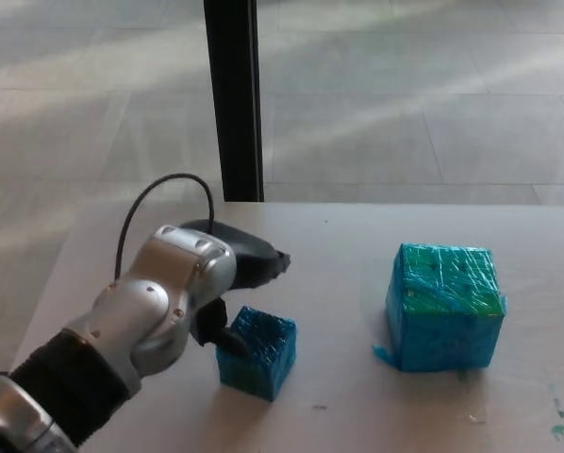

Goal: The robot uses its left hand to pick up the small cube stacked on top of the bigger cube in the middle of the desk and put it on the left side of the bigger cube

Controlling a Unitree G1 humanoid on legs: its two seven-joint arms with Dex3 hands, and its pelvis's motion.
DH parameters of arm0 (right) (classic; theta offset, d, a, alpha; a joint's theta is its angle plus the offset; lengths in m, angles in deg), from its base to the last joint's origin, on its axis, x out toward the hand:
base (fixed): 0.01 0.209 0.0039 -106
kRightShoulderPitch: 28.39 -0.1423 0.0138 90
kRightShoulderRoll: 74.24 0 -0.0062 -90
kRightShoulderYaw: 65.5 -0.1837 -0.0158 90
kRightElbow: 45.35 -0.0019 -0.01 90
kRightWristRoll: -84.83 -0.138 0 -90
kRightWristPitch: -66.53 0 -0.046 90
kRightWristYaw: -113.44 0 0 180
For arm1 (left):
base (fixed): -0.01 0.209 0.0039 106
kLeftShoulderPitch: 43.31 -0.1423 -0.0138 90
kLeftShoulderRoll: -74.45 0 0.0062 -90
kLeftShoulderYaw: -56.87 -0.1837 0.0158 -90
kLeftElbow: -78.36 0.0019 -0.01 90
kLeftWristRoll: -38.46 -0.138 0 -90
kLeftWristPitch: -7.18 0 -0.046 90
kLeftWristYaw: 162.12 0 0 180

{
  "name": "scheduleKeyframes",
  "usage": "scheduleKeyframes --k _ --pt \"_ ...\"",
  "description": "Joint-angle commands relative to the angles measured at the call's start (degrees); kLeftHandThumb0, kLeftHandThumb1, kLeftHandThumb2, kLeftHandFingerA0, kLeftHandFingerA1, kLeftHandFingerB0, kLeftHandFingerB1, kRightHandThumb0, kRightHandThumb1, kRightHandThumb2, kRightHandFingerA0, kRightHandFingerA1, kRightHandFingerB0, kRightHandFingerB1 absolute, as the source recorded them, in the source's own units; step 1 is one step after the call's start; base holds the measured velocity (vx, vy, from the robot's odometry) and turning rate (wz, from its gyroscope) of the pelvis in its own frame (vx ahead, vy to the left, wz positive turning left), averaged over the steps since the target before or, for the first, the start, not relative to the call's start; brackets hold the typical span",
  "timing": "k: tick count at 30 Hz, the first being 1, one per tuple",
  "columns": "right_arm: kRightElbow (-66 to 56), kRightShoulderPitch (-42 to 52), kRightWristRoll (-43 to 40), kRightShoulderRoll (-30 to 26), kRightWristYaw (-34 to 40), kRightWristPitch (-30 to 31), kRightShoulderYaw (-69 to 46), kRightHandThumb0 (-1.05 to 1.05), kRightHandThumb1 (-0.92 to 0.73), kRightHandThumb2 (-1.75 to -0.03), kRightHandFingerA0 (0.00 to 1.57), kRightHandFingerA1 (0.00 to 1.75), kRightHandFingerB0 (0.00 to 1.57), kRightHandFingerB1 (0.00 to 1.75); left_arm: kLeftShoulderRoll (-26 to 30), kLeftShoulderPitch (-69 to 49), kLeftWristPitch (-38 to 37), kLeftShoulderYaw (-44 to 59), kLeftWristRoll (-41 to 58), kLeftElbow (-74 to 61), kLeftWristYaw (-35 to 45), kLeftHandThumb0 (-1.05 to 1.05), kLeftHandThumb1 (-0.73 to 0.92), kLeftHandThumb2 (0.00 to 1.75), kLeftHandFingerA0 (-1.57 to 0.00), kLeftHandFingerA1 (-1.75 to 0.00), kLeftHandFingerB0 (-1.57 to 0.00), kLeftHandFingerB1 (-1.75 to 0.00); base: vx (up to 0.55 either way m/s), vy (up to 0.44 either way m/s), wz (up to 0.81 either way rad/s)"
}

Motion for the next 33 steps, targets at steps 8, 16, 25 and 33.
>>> scheduleKeyframes --k 8,16,25,33 --pt "-0.6 1.0 -0.8 -1.6 0.1 -1.8 -0.7 -0.76 -0.36 -0.95 0.76 0.91 0.54 0.72 2.9 -0.6 5.1 43.7 33.4 0.0 1.3 -0.84 0.47 0.94 -0.02 -0.23 -0.04 -0.01 0.0 0.0 0.0" --pt "0.1 1.5 -0.7 -2.0 0.6 -2.6 -0.8 -0.73 -0.35 -0.94 0.78 0.91 0.58 0.73 6.8 -13.7 7.5 57.1 33.9 -6.1 0.0 -0.87 0.51 0.94 -0.08 -0.53 -0.1 -0.17 0.0 0.0 0.0" --pt "-2.4 2.3 -2.3 -2.2 -1.7 -0.7 -1.7 -0.78 -0.42 -0.76 0.75 1.05 0.57 0.86 11.0 -36.4 -1.9 70.3 36.4 6.0 -2.5 -0.77 0.54 0.9 -0.12 -0.48 -0.04 -0.31 0.0 0.0 0.0" --pt "-3.2 2.8 -2.7 -2.1 -2.1 -0.3 -2.0 -0.81 -0.32 -0.89 0.78 1.02 0.58 0.84 6.0 -48.6 -2.1 84.9 42.5 11.3 -8.1 -0.88 0.61 0.99 -0.06 -0.45 -0.11 -0.21 0.0 0.0 0.0"
